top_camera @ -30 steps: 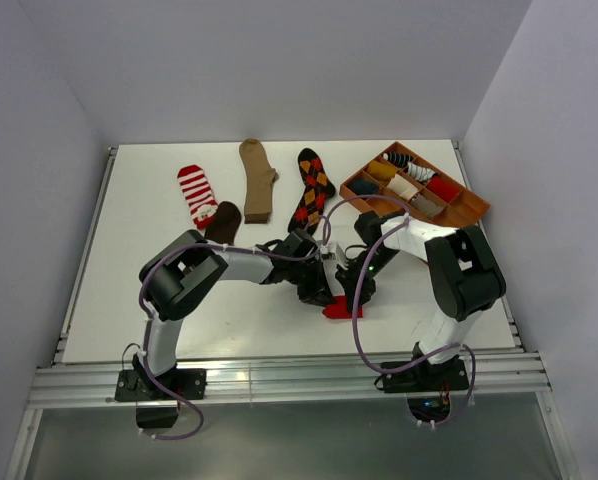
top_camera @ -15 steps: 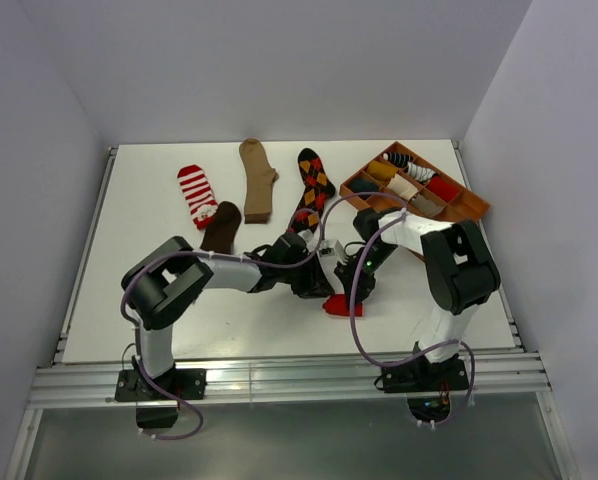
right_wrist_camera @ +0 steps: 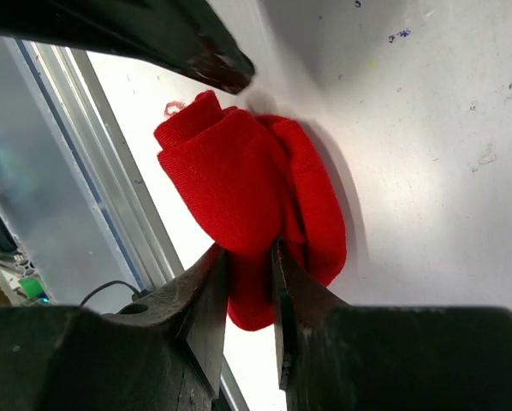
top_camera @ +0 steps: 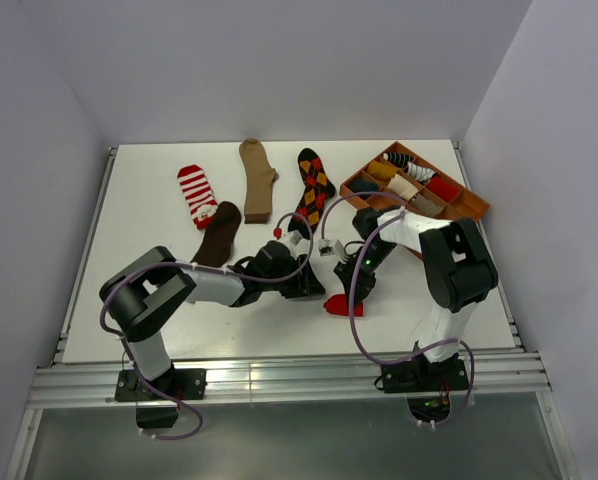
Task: Roll the socks
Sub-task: Roll the sock at the center of the board.
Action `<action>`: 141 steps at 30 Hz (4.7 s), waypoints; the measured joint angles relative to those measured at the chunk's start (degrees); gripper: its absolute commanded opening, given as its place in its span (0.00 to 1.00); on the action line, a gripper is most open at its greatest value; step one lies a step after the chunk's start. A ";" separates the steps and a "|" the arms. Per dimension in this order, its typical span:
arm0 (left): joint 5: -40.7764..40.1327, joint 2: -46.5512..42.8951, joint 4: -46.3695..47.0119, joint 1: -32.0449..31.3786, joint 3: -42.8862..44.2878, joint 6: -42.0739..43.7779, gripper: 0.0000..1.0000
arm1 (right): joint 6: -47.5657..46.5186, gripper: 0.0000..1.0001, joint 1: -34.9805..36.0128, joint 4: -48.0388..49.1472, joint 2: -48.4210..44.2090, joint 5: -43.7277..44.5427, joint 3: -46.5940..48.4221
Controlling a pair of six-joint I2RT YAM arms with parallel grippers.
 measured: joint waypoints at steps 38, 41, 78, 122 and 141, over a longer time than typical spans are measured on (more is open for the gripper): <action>8.24 1.57 14.62 -4.68 -2.58 9.90 0.53 | 2.58 0.21 -0.70 -2.14 2.21 0.57 1.53; 8.00 1.57 12.33 -4.81 -2.36 11.10 0.53 | 2.71 0.21 -0.76 -2.49 2.51 0.57 1.81; 7.02 5.49 1.16 -5.75 5.22 1.05 0.09 | 5.57 0.20 -1.68 -4.26 3.52 2.34 2.56; -1.29 10.56 -35.52 -6.23 27.65 -3.23 0.00 | 8.57 0.55 -8.70 6.71 -6.97 3.39 -2.21; 6.23 15.74 -46.27 -3.89 36.54 0.87 0.00 | -3.58 0.58 -16.74 16.63 -35.76 0.87 -17.38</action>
